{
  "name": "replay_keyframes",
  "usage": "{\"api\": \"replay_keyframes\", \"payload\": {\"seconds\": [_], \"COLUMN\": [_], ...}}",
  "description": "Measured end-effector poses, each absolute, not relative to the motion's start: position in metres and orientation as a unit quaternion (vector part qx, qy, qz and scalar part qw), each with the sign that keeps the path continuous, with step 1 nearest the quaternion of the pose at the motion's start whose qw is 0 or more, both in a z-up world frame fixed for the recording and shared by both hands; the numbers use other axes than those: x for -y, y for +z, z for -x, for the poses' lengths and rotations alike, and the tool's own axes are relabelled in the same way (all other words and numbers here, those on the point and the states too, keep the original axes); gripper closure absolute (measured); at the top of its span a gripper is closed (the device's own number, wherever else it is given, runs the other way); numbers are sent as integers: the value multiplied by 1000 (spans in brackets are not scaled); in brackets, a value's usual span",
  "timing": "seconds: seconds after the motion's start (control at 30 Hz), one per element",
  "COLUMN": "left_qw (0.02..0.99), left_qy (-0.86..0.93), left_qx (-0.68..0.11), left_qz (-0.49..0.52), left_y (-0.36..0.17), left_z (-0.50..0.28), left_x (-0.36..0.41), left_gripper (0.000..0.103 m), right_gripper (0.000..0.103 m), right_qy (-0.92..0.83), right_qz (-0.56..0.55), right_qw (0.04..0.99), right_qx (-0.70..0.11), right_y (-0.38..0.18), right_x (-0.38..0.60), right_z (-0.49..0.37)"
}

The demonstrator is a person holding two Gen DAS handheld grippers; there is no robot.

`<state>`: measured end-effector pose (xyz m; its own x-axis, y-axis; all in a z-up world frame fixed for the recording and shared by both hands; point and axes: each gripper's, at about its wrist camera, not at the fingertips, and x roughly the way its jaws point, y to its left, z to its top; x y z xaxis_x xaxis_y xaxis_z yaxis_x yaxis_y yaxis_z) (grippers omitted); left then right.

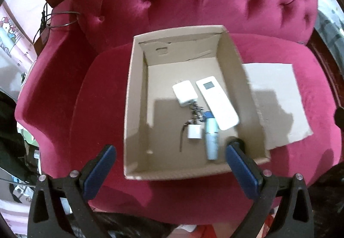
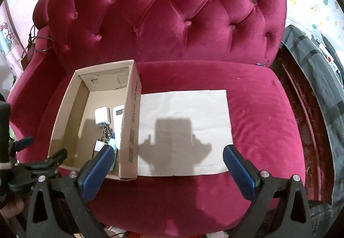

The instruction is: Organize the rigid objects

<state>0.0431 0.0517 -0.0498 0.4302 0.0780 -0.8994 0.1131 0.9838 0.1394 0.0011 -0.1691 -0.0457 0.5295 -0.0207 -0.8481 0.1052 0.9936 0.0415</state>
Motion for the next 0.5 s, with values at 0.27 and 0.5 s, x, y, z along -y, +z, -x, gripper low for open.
{"api": "replay_keyframes", "payload": {"seconds": [0.27,0.5], "left_qw": [853,863], "left_qy": [-28,-37], "left_qx": [-515,-498], "left_qz": [-81,-79], "left_y": [-25,-7], "left_z": [-6,24], "left_x": [-33,-22], "left_gripper": [0,0], "right_gripper": [0,0], "right_qy": [-45,-44], "right_qz": [-24,-12], "right_qw": [886,894], "right_qx": [-460,-446], "right_y": [-20,-6], "right_x": [175,174], "right_z": [28,50]}}
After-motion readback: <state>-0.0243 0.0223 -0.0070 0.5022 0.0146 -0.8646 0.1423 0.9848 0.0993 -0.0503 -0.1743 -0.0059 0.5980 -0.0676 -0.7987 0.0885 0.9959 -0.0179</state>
